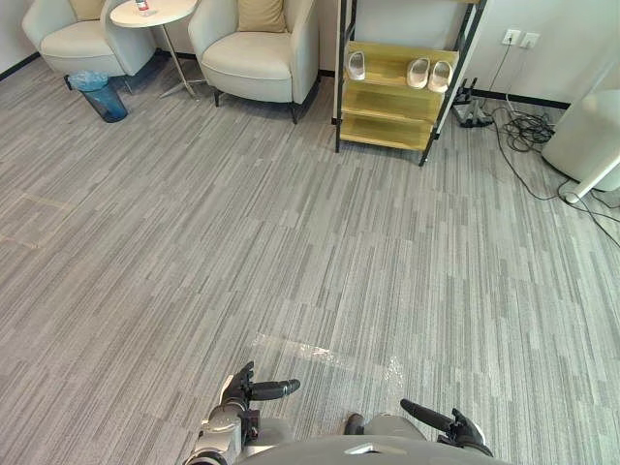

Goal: Pick up cushions and gather them together orderly.

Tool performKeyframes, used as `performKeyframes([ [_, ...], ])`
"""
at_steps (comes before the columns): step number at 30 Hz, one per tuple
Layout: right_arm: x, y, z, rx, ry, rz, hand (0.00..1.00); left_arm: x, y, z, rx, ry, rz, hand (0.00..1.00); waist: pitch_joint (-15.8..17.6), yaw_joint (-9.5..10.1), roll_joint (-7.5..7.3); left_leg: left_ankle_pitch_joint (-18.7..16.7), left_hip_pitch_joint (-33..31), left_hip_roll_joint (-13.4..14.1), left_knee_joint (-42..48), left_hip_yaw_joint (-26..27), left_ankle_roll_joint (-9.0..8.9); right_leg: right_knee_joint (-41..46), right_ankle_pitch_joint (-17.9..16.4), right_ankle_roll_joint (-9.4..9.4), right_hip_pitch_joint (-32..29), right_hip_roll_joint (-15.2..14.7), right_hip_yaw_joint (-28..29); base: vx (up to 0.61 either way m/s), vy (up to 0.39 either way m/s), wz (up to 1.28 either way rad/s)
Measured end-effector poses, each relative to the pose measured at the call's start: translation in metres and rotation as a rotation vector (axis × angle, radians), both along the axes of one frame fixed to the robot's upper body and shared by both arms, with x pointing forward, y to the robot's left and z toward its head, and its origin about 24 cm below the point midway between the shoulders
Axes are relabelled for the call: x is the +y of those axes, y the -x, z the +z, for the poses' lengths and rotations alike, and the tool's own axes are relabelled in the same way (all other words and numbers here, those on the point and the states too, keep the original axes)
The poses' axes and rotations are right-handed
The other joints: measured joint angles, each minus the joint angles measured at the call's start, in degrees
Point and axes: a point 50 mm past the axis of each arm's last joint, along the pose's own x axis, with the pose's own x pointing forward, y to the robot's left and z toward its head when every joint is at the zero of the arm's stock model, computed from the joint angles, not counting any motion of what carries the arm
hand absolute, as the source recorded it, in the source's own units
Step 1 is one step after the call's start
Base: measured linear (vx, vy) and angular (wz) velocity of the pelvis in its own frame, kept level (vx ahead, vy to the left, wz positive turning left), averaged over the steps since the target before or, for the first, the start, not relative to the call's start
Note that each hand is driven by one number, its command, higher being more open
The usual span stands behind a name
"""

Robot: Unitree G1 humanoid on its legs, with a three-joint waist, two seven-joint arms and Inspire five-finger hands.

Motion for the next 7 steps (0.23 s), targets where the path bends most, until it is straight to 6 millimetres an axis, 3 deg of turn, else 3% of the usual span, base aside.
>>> performKeyframes([
  [2, 0.0076, -0.0002, -0.0015, -0.003, -0.02, -0.004, 1.0, 0.0067, -0.0002, 0.0008, 0.001, -0.017, 0.001, 1.0, -0.2, 0.02, -1.85, 0.0, 0.7, -1.1, -1.3, 0.9, 0.34, -0.8, 0.1, 0.55, 0.3, -1.3, 0.3, 0.12, 0.08, -0.05],
  [4, 0.0108, -0.0001, -0.0021, -0.003, -0.028, -0.005, 1.0, 0.0092, 0.001, 0.0007, 0.004, -0.024, 0.001, 1.0, -0.4, 0.09, -2.57, 0.2, 1.7, -1.8, -2.6, 1.3, 0.68, -1.2, 0.1, 0.84, 0.6, -1.8, 0.6, 0.1, 0.053, -0.1],
  [7, 0.01, 0.003, -0.0025, 0.001, -0.03, -0.026, 1.0, 0.0069, 0.0059, -0.0011, 0.018, -0.017, -0.002, 1.0, -0.8, 0.09, -2.2, 0.8, 5.8, -2.8, -6.3, 2.5, 1.02, -2.8, 0.2, 1.24, 3.1, -2.2, 1.5, 0.06, 0.011, -0.15],
])
